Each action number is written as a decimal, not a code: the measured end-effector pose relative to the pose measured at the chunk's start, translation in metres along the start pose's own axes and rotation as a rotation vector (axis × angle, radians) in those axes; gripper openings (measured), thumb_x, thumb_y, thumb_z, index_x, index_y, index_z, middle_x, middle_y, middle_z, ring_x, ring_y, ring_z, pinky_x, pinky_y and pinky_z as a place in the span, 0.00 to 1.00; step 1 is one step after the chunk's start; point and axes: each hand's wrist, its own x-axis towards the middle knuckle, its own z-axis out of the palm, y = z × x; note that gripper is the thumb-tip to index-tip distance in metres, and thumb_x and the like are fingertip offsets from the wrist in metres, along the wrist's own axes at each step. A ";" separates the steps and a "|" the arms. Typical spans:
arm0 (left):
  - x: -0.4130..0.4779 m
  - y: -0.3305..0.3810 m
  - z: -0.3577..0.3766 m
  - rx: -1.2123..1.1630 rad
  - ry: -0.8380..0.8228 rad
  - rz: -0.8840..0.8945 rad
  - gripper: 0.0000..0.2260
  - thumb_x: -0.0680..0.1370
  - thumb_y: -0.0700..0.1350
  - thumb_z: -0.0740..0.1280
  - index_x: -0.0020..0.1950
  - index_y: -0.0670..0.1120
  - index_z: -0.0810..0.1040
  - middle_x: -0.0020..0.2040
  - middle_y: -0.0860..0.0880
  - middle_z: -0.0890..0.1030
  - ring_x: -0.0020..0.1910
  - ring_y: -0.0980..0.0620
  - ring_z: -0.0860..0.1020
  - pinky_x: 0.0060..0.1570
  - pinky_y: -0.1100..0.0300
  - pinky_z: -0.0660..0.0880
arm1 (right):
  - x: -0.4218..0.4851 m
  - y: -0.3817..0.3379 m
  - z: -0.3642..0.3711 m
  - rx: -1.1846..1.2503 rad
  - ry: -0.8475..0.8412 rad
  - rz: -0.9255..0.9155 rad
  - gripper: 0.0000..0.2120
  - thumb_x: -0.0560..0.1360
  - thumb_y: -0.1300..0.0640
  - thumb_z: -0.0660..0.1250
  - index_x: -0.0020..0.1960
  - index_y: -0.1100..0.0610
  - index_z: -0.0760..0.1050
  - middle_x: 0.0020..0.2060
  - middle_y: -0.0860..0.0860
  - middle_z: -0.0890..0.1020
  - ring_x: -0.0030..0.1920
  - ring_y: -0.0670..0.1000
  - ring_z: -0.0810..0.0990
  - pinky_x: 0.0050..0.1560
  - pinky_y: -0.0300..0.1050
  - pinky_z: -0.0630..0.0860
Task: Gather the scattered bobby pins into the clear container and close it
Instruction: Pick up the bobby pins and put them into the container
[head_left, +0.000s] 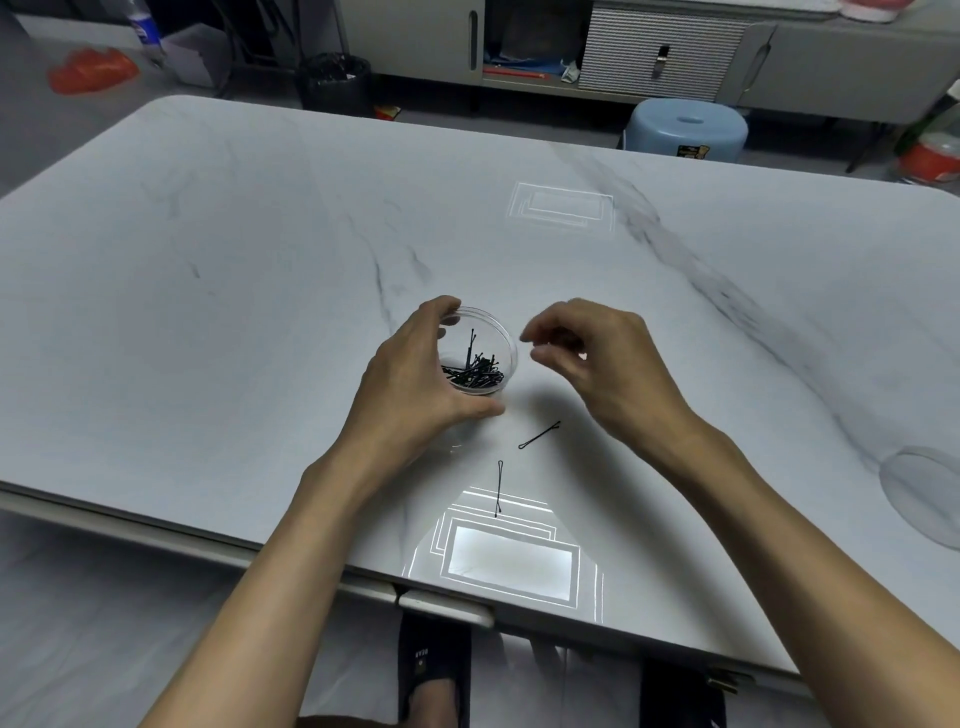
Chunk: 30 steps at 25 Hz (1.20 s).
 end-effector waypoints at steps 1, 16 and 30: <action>0.000 -0.001 -0.001 -0.008 0.020 -0.014 0.45 0.55 0.55 0.80 0.70 0.54 0.66 0.62 0.58 0.75 0.61 0.57 0.74 0.56 0.59 0.71 | -0.002 0.006 -0.002 -0.033 -0.086 0.049 0.06 0.71 0.63 0.73 0.46 0.54 0.82 0.38 0.48 0.82 0.38 0.43 0.77 0.43 0.38 0.70; 0.006 -0.005 -0.001 -0.022 0.079 -0.054 0.45 0.56 0.54 0.81 0.70 0.54 0.66 0.61 0.59 0.75 0.60 0.58 0.73 0.56 0.61 0.69 | -0.034 0.006 0.029 -0.164 -0.608 -0.170 0.09 0.69 0.55 0.74 0.47 0.46 0.80 0.43 0.42 0.78 0.45 0.40 0.70 0.45 0.41 0.71; 0.004 -0.002 0.001 -0.029 0.063 -0.061 0.45 0.56 0.54 0.81 0.70 0.54 0.66 0.61 0.59 0.75 0.60 0.58 0.73 0.55 0.60 0.70 | -0.022 0.033 -0.007 -0.230 -0.049 0.028 0.05 0.75 0.60 0.66 0.42 0.53 0.74 0.38 0.47 0.79 0.41 0.49 0.76 0.44 0.48 0.73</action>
